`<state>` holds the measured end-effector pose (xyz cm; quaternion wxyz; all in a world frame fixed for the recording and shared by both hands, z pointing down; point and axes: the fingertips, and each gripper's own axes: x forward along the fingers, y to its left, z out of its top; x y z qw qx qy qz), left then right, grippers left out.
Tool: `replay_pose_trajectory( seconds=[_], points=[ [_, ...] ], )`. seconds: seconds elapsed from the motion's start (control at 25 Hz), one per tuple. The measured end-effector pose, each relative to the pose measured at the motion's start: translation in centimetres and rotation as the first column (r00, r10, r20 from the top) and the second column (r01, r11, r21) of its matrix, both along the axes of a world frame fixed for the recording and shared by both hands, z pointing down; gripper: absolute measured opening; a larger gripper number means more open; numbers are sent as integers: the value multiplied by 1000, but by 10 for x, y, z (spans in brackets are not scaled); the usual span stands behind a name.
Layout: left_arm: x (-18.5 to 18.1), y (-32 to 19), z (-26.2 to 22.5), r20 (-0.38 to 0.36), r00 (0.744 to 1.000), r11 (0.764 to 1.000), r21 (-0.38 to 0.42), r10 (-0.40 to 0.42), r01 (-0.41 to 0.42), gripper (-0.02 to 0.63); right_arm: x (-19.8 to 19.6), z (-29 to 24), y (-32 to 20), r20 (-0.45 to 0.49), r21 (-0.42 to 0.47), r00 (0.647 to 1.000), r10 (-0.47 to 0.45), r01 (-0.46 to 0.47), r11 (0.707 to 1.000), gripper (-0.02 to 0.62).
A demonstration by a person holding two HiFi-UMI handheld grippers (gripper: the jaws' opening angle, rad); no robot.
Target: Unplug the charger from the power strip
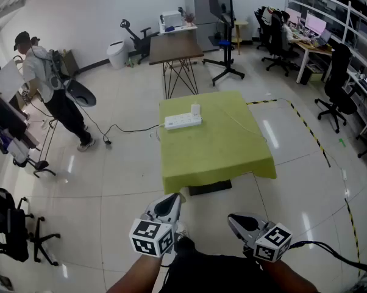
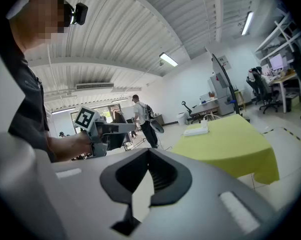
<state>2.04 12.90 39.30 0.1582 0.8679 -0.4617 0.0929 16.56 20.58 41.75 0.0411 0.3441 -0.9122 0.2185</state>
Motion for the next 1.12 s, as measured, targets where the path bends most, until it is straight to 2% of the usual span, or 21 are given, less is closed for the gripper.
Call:
replay_pose_trajectory(
  seconds=[0.68, 1.12],
  points=[
    [-2, -9, 9, 5, 1000, 1000, -20, 12, -12, 6, -7, 9, -6, 0, -22, 1000, -3, 3, 1000, 3],
    [-15, -62, 21, 10, 999, 998, -54, 34, -33, 6, -24, 21, -58, -2, -65, 1000, 25, -25, 998, 3]
  ],
)
